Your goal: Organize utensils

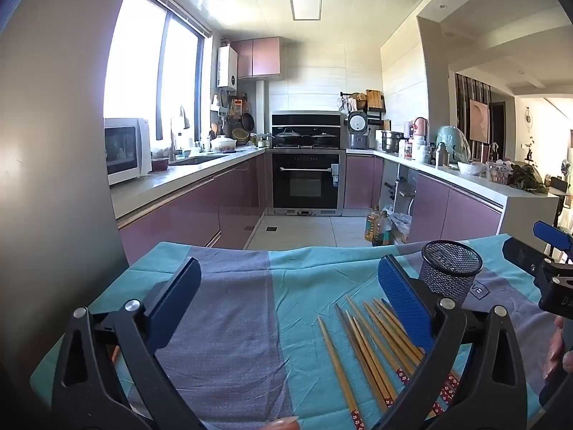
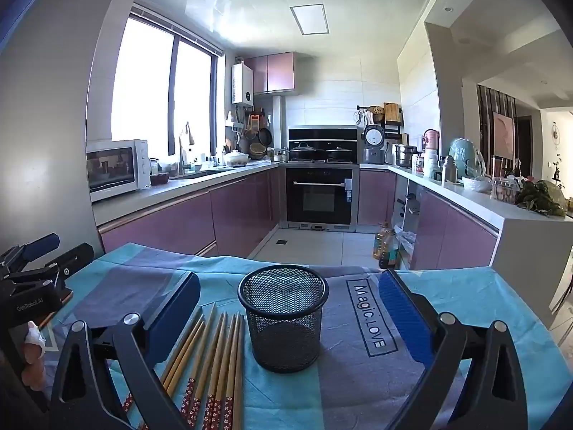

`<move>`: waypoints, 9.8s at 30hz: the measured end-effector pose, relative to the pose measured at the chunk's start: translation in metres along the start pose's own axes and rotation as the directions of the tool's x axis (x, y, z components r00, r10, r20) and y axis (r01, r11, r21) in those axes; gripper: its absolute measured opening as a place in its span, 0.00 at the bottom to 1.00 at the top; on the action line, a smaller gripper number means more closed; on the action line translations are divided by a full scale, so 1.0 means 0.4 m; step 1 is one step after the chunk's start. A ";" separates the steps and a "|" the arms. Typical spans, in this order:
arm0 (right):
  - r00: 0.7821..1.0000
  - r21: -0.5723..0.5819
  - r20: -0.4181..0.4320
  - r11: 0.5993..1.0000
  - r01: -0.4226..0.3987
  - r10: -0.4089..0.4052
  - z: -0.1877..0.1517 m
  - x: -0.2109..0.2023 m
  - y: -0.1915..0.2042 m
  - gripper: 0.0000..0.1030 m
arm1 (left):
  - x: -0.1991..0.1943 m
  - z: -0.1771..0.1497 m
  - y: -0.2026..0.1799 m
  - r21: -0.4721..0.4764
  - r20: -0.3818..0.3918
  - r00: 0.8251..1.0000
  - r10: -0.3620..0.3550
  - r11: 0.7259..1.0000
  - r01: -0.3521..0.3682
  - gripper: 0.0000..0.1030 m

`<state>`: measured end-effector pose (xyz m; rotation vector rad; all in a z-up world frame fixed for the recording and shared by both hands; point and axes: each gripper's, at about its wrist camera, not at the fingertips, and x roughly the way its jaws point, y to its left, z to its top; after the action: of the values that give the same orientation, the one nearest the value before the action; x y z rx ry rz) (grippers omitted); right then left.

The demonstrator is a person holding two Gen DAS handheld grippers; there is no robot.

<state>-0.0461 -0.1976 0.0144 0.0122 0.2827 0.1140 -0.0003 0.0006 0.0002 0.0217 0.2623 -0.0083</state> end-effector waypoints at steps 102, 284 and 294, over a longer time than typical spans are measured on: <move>0.999 0.019 0.037 1.000 0.016 -0.017 0.001 -0.009 -0.005 0.94 | -0.042 -0.005 -0.017 0.014 0.072 0.997 -0.037 0.999 0.037 0.95; 0.928 0.102 -0.293 0.973 -0.208 0.230 0.117 0.239 -0.077 0.39 | 0.283 0.185 -0.195 -0.063 -0.278 0.848 -0.452 0.889 0.453 0.46; 0.844 0.057 -0.385 0.923 -0.382 0.373 0.009 0.149 0.027 0.45 | 0.198 0.010 -0.064 -0.025 -0.399 0.845 -0.357 0.925 0.379 0.54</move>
<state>0.0104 -0.1799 0.0018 0.0232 0.6791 0.5184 0.0767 -0.0256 -0.0171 0.0277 0.6729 -0.4009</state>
